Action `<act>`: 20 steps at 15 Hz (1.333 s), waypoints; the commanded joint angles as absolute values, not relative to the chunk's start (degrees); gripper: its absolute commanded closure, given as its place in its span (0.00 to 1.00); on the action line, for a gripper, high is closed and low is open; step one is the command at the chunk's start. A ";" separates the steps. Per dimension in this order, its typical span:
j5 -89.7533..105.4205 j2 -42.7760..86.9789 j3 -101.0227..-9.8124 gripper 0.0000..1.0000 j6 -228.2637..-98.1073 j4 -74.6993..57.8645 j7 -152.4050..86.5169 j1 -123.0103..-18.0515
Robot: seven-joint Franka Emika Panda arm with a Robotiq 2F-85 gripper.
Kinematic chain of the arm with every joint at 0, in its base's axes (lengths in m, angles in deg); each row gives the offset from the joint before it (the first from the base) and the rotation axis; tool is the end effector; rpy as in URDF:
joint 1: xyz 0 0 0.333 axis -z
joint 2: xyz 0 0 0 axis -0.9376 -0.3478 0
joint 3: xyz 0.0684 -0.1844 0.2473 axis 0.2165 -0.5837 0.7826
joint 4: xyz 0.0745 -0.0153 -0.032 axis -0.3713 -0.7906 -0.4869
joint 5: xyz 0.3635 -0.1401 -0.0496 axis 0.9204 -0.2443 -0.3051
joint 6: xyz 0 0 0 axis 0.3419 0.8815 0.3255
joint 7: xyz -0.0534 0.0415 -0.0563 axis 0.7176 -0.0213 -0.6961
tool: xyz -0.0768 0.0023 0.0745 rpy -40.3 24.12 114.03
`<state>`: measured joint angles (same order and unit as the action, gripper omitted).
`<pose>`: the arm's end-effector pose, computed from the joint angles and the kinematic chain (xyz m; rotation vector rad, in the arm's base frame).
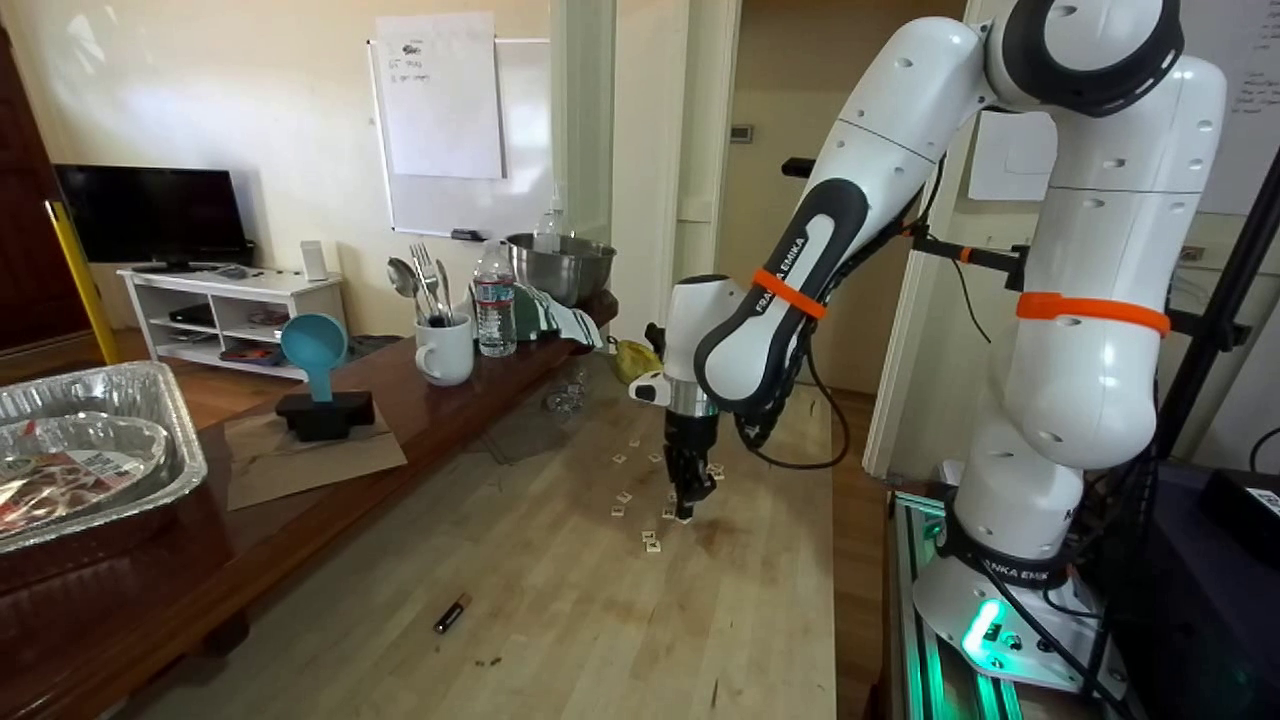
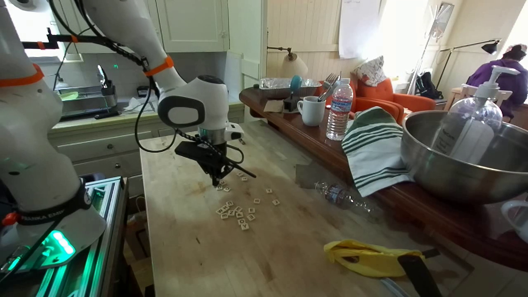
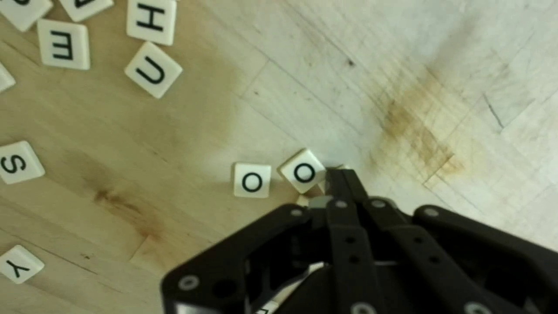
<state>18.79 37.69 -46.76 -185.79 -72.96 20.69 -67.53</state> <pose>0.3944 0.0124 0.2151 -2.8602 -1.1612 -0.0173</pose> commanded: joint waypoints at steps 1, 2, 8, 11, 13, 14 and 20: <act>15.00 33.76 -48.87 1.00 -184.50 -73.83 17.72 -67.92; 14.71 33.90 -48.96 1.00 -184.34 -74.02 17.27 -67.94; 20.59 35.96 -48.55 1.00 -185.36 -73.98 21.58 -68.43; 26.17 36.84 -48.43 1.00 -186.04 -73.57 26.05 -68.61; 29.90 36.84 -48.37 1.00 -186.50 -73.45 29.10 -68.74; 31.75 36.90 -48.29 1.00 -186.36 -73.43 30.80 -68.81; 36.53 37.35 -48.14 1.00 -187.52 -73.36 35.30 -69.30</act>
